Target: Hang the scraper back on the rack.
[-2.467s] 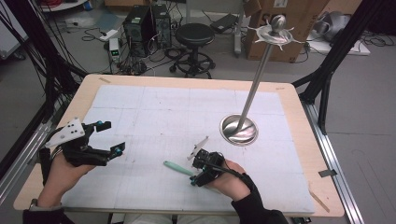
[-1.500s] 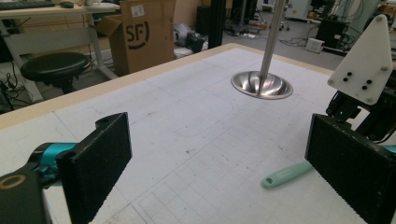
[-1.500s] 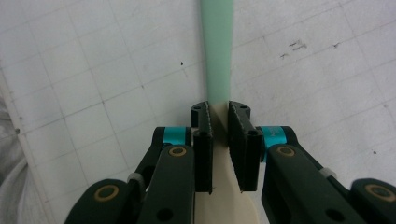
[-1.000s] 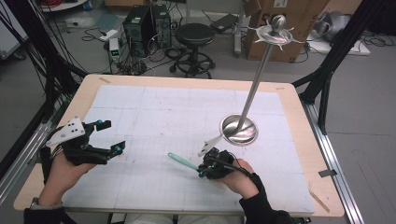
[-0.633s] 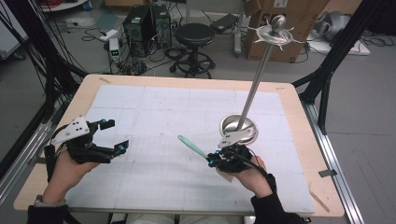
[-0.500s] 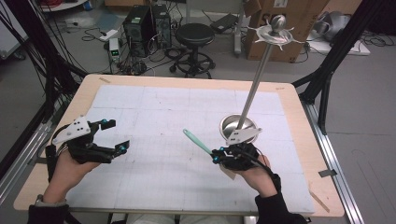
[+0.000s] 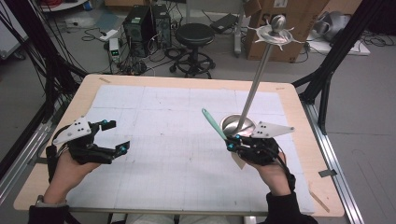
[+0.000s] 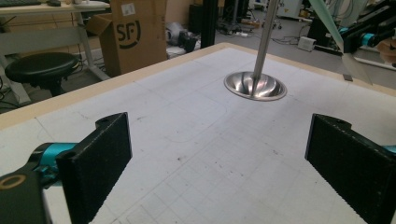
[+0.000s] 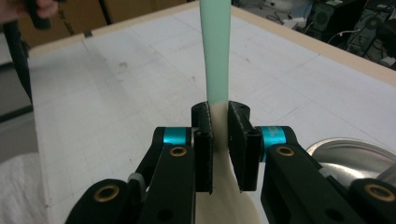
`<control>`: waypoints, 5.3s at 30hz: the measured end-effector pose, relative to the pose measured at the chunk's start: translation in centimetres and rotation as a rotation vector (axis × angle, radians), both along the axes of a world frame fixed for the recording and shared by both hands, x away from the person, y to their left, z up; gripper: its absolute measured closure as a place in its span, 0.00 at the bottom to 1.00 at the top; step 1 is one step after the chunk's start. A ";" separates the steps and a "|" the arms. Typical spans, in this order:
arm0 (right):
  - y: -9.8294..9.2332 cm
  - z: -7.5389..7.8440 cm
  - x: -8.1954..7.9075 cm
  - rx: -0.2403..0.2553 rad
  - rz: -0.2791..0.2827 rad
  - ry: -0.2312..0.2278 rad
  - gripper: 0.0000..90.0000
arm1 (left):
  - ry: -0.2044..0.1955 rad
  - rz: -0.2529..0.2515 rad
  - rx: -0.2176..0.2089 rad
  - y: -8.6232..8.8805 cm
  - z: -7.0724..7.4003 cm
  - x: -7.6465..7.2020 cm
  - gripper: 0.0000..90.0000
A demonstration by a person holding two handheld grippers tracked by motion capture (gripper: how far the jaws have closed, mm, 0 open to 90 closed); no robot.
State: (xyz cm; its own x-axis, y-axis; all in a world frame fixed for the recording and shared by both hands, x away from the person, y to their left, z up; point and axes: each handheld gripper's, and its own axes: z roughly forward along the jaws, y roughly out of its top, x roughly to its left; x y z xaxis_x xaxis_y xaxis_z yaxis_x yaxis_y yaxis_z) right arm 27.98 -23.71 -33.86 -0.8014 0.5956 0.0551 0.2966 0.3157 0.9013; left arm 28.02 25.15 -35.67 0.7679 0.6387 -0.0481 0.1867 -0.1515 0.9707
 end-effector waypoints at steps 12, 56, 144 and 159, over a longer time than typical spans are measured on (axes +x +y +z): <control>-4.4 2.3 -0.3 0.086 -0.108 -0.097 0.90 | 0.009 -0.001 0.011 0.0 -0.2 -0.1 0.08; -15.6 9.9 1.7 0.284 -0.222 -0.234 0.90 | 0.031 0.006 -0.003 0.6 -0.5 -0.7 0.08; -10.2 6.3 1.7 0.193 -0.174 -0.189 0.17 | 0.045 0.015 0.015 0.4 -0.9 0.1 0.08; -7.9 2.2 -0.4 0.182 -0.127 -0.151 0.16 | 0.011 -0.024 -0.045 -0.2 -0.5 0.7 0.08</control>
